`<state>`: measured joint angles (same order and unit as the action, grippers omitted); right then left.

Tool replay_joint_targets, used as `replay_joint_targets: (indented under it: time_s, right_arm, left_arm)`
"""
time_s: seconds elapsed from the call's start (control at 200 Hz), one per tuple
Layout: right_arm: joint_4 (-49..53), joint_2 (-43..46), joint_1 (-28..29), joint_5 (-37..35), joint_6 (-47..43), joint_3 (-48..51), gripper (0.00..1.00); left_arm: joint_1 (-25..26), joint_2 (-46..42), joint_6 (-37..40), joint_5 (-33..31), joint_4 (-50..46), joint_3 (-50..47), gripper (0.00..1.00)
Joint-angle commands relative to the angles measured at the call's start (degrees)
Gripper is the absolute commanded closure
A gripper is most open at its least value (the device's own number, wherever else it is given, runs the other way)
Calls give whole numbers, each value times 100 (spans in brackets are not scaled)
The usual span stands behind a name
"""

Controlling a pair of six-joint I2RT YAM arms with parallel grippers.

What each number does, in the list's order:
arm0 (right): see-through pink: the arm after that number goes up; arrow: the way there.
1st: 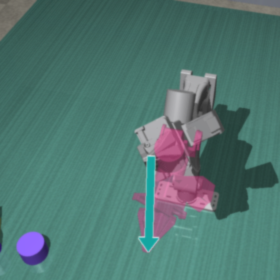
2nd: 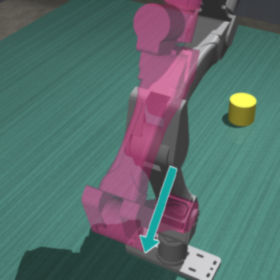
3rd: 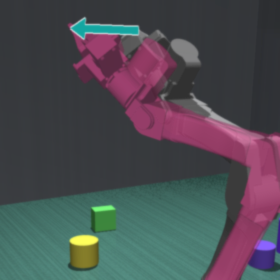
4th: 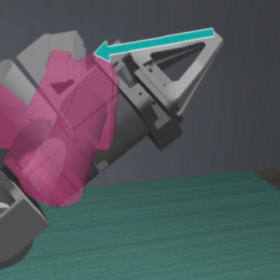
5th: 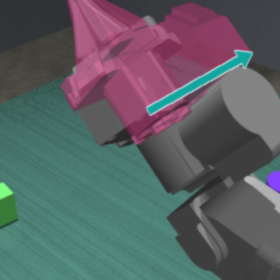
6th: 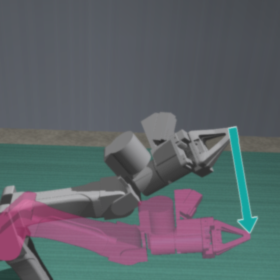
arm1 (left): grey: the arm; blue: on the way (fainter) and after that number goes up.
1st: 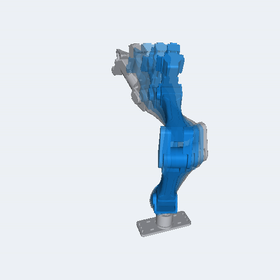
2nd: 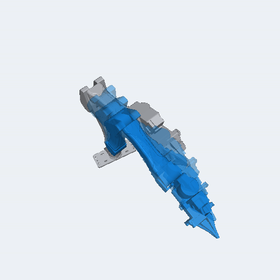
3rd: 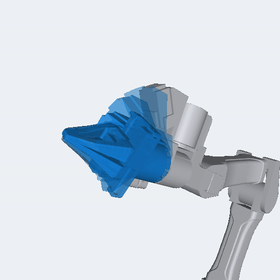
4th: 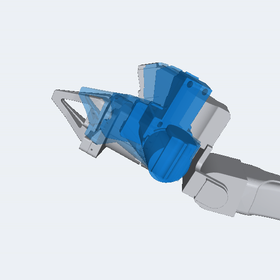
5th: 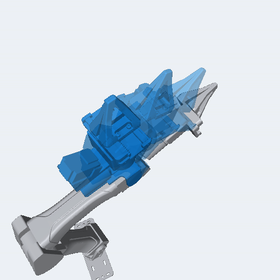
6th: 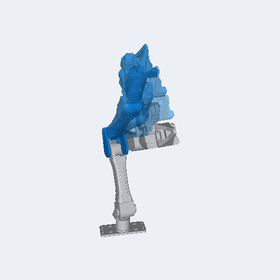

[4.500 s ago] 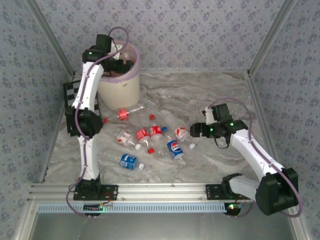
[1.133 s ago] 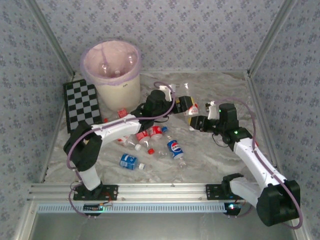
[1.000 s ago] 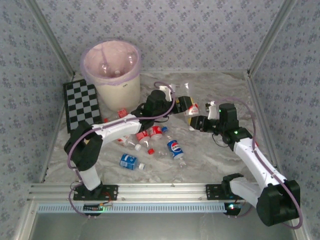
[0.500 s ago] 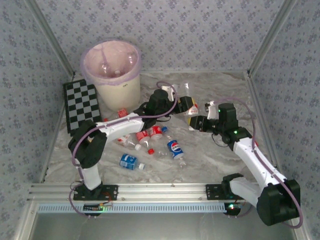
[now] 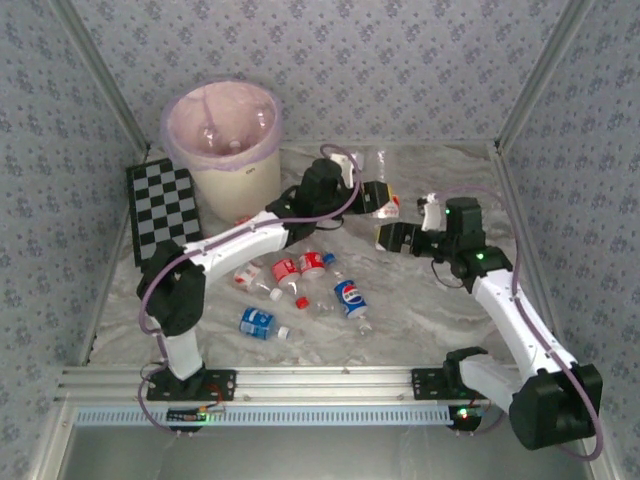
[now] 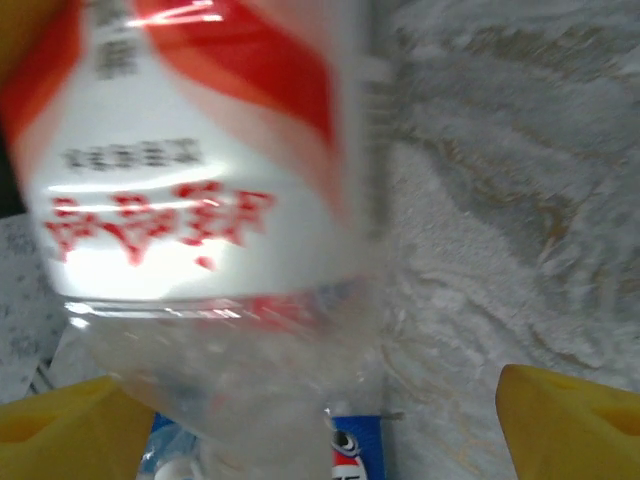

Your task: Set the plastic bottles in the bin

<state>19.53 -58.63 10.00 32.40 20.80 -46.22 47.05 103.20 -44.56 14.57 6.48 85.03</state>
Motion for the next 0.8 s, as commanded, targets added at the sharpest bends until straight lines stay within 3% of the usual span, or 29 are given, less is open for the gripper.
replay_joint_targets:
  time_s: [0.0, 0.105, 0.235, 0.525, 0.795]
  right_arm:
    - [542, 218, -316, 55, -328, -231, 7]
    - [671, 156, -481, 142, -366, -181, 7]
    - [459, 64, -468, 136, -165, 90, 6]
    - [668, 62, -437, -50, -295, 60, 7]
    - [829, 273, -446, -108, -280, 113, 7]
  left_arm:
    - [-376, -219, 967, 117, -1031, 673, 55]
    - [-846, -417, 1477, 151, -1605, 1173, 72]
    - [-1546, -607, 1625, 178, -1893, 1788, 100]
    - [-2941, -521, 1901, 174, -2626, 3236, 100]
    - [-3791, 999, 2772, -312, -5029, 5710, 100]
